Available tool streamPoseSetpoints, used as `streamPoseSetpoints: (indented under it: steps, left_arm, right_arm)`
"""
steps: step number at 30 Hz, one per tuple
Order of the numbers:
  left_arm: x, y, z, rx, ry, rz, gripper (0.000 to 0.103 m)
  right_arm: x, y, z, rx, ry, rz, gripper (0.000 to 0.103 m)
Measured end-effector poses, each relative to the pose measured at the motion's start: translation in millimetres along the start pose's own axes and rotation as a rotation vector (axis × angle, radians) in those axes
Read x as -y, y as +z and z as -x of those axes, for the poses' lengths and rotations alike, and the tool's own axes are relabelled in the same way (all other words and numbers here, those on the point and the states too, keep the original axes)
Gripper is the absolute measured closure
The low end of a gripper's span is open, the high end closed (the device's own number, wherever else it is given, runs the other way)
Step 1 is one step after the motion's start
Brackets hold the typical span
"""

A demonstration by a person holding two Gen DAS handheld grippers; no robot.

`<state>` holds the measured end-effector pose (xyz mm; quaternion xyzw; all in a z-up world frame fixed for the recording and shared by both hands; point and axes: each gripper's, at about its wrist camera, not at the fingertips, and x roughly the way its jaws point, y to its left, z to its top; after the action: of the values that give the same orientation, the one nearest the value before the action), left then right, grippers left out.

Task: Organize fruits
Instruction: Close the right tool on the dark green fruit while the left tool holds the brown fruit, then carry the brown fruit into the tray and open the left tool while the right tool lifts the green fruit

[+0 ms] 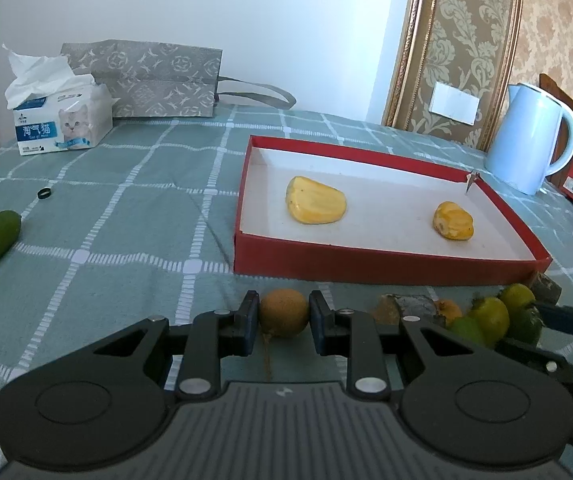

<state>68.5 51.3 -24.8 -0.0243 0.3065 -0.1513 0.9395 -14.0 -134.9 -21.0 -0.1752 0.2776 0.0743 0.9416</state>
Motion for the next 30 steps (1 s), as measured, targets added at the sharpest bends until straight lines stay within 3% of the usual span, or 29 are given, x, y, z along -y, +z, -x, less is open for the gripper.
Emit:
streamPoseSetpoints:
  steps: [15, 18, 30]
  left_arm:
    - [-2, 0, -1, -0.008, -0.007, 0.015, 0.077]
    - [-3, 0, -2, -0.014, -0.008, 0.025, 0.077]
    - [-5, 2, -2, -0.003, 0.054, 0.046, 0.077]
  right_arm:
    - [39, -19, 30, 0.112, 0.017, -0.227, 0.076]
    - [45, -19, 32, 0.157, 0.0, -0.255, 0.076]
    - [57, -13, 21, 0.176, -0.034, -0.305, 0.076]
